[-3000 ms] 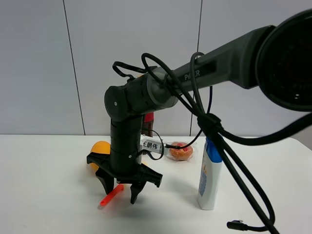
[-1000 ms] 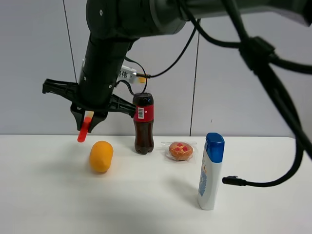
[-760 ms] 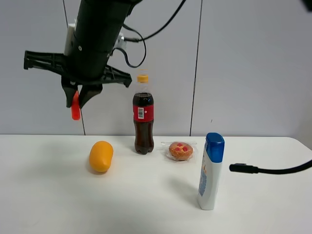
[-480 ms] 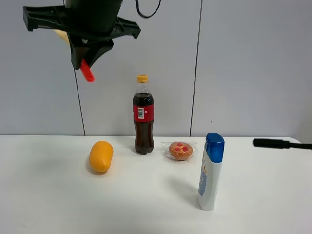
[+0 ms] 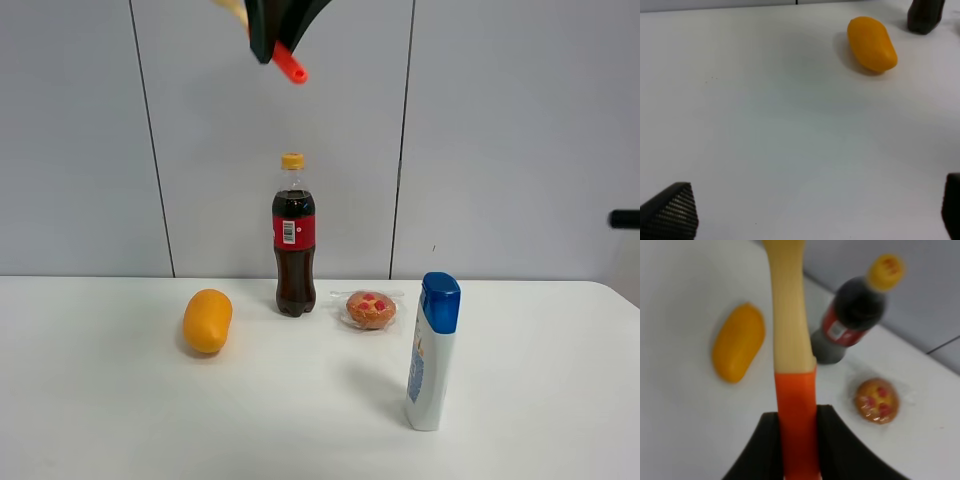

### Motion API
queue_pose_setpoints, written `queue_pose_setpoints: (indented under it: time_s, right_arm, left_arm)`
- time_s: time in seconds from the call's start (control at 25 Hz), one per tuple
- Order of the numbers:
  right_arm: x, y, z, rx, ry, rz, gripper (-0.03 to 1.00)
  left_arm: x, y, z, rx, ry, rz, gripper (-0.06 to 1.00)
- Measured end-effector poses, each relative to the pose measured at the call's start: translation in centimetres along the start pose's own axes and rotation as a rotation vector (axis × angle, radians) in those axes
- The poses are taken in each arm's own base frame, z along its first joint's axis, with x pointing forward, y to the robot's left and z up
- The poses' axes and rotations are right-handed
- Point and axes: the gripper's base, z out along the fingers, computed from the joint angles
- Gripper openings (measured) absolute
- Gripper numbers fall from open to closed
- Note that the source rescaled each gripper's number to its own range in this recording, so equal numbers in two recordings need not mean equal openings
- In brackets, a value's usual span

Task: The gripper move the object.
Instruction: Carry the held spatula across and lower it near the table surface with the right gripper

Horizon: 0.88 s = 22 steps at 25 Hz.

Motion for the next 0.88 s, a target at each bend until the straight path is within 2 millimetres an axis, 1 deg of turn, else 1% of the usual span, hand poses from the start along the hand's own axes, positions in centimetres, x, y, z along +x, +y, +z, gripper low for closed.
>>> queue_pose_setpoints:
  time_s: [0.16, 0.24, 0.36, 0.56, 0.72, 0.88]
  right_arm:
    - [-0.4, -1.5, -3.1, 0.053, -0.075, 0.048, 0.00]
    - [-0.5, -2.1, -4.2, 0.066, -0.100, 0.060, 0.00]
    - [-0.6, -3.2, -5.0, 0.081, -0.114, 0.080, 0.00]
    - [-0.5, -5.0, -5.0, 0.104, -0.107, 0.059, 0.00]
    - [-0.4, -6.5, -4.7, 0.076, -0.085, 0.031, 0.00]
    - [-0.3, -8.4, -4.4, 0.100, -0.071, 0.006, 0.00]
  left_arm:
    - [0.0, 0.0, 0.0, 0.000, 0.000, 0.000, 1.00]
    - [0.0, 0.0, 0.0, 0.000, 0.000, -0.001, 1.00]
    - [0.0, 0.0, 0.0, 0.000, 0.000, -0.001, 1.00]
    - [0.0, 0.0, 0.0, 0.000, 0.000, -0.001, 1.00]
    - [0.0, 0.0, 0.0, 0.000, 0.000, -0.001, 1.00]
    - [0.0, 0.0, 0.0, 0.000, 0.000, 0.000, 1.00]
